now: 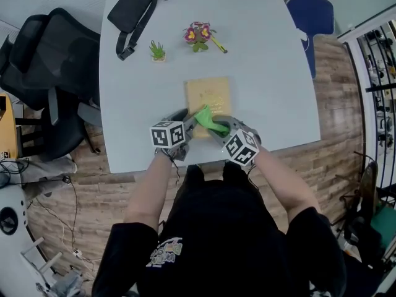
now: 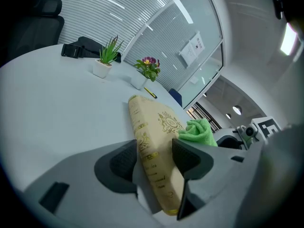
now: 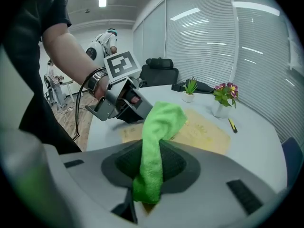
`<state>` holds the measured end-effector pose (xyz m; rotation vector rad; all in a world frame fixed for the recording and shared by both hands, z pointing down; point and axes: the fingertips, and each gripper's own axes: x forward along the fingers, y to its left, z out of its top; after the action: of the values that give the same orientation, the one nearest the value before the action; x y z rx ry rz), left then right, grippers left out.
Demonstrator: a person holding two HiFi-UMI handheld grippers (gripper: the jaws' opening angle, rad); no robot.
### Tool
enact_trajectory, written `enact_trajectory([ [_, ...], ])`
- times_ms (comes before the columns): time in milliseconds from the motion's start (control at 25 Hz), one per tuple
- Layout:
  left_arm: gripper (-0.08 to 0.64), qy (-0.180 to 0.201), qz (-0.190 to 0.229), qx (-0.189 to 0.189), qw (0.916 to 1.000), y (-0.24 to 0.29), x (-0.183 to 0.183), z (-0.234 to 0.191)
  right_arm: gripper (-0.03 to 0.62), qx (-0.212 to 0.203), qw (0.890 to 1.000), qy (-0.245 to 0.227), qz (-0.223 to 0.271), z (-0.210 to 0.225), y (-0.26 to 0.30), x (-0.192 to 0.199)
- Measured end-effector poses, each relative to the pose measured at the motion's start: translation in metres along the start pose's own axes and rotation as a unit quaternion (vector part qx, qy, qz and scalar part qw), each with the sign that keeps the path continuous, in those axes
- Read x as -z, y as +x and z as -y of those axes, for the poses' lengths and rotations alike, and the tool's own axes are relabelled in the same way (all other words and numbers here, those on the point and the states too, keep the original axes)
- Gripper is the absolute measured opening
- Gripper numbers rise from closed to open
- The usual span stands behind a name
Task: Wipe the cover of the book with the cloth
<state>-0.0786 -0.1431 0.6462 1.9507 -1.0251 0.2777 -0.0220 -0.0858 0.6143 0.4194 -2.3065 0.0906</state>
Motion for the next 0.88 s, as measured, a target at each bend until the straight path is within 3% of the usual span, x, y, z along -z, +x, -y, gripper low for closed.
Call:
enact_trajectory([
  [560, 0.235, -0.001, 0.0, 0.001, 1.0, 0.0, 0.0, 0.0, 0.097, -0.043, 0.999, 0.001, -0.008, -0.032, -0.009, 0.006],
  [720, 0.235, -0.002, 0.001, 0.0, 1.0, 0.0, -0.002, 0.002, 0.097, -0.056, 0.998, 0.017, 0.003, -0.029, -0.015, 0.003],
  [880, 0.232, -0.002, -0.001, -0.001, 1.0, -0.001, -0.001, 0.0, 0.097, -0.039, 0.999, 0.024, 0.014, -0.009, -0.018, -0.004],
])
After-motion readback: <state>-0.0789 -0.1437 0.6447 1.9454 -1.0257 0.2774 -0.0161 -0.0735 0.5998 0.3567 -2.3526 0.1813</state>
